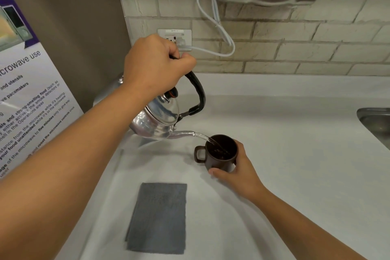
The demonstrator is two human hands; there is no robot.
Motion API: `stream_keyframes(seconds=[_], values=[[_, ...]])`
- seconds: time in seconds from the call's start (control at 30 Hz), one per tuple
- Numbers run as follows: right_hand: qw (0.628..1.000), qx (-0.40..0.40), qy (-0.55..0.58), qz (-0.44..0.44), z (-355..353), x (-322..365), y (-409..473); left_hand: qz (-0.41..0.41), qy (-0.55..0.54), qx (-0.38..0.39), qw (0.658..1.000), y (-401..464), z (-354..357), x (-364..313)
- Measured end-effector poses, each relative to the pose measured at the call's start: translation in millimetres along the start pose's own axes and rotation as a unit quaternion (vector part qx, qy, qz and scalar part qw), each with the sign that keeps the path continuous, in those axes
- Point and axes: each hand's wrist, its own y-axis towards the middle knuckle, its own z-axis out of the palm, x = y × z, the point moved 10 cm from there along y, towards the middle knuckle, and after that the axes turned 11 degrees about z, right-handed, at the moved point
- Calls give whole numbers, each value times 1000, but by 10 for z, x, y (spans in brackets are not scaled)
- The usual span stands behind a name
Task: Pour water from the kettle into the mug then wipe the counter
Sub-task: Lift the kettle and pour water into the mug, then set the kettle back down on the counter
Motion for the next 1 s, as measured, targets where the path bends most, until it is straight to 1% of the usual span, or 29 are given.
stream_keyframes(seconds=[0.2, 0.3, 0.47, 0.6, 0.7, 0.77, 0.9, 1.0], values=[[1000, 6, 5, -3, 4, 10, -7, -50, -62, -38, 996, -129, 1, 272], [1000, 4, 4, -2, -6, 18, -8, -68, -113, -57, 990, -200, 40, 351], [1000, 1, -6, 3, -21, 24, -15, -97, -167, -76, 978, -304, 126, 469], [1000, -1, -9, 8, -26, 22, -20, -127, -196, -96, 968, -405, 170, 582], [1000, 1, -12, 17, -26, 29, -32, -163, -206, -132, 956, -472, 134, 725], [999, 9, -16, 25, -28, 57, -39, -193, -226, -152, 942, -503, 111, 846], [997, 41, -43, 50, -76, 204, -80, -276, -283, -204, 895, -542, 41, 1144], [999, 39, -31, 12, -193, 624, -60, -302, -313, -247, 866, -527, -8, 1323]])
